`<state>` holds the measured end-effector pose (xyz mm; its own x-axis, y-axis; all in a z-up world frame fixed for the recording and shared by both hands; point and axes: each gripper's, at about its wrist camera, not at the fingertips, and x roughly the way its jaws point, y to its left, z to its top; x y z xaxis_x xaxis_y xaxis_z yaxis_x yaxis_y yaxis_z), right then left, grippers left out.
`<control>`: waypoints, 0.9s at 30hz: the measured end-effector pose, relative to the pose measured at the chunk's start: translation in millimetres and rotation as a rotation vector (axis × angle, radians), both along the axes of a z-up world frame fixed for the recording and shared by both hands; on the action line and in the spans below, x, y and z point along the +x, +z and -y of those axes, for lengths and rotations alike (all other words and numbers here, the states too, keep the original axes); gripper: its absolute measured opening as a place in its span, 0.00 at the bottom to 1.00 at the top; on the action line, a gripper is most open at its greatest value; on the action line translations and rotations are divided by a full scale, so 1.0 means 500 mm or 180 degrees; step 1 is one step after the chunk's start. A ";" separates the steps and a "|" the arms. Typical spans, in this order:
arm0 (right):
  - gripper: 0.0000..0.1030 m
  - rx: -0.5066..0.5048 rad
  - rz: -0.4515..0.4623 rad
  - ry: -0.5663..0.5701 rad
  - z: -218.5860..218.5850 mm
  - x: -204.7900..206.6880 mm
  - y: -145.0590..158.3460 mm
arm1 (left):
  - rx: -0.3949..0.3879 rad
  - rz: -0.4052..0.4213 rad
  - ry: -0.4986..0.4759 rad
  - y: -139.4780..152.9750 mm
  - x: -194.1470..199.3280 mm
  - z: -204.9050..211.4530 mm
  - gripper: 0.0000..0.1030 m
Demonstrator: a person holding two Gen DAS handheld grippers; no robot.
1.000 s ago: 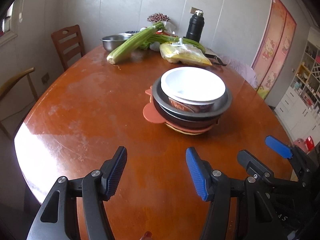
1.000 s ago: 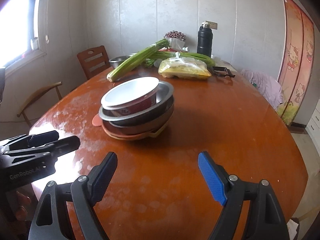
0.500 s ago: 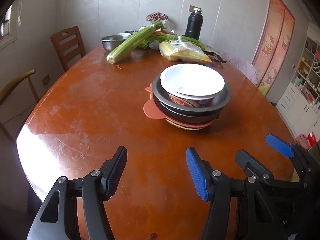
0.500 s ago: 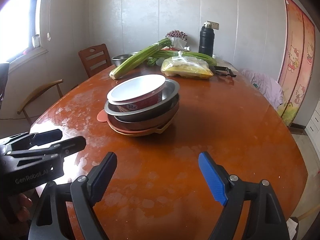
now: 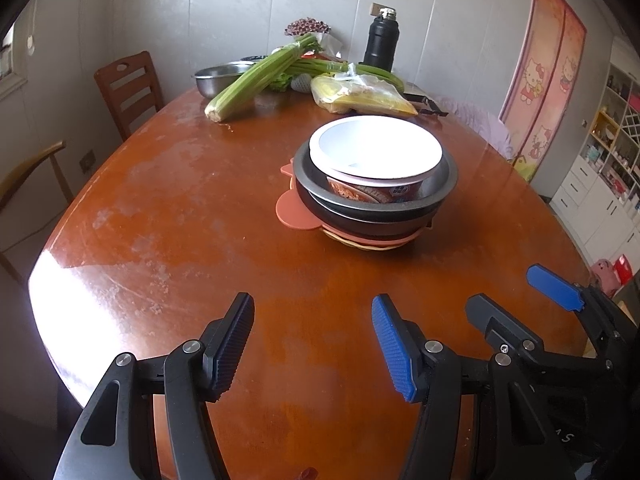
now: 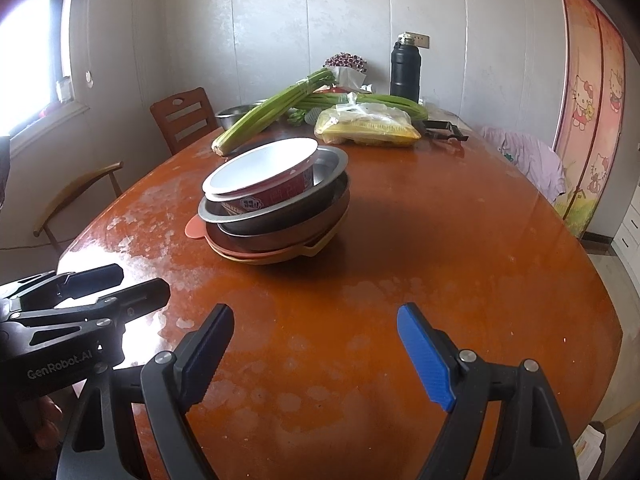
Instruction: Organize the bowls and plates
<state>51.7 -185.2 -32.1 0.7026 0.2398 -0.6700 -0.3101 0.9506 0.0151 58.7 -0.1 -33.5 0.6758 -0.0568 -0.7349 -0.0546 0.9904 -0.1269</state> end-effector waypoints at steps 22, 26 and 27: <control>0.81 -0.0012 -0.0081 -0.0035 0.002 0.003 -0.009 | 0.0026 -0.0005 0.0024 -0.001 0.003 -0.003 0.61; 0.81 -0.0023 -0.0093 -0.0027 0.000 0.004 -0.012 | 0.0033 -0.0011 0.0031 -0.001 0.003 -0.004 0.61; 0.81 -0.0026 -0.0096 -0.0029 -0.001 0.003 -0.014 | 0.0034 -0.0011 0.0032 -0.001 0.004 -0.004 0.61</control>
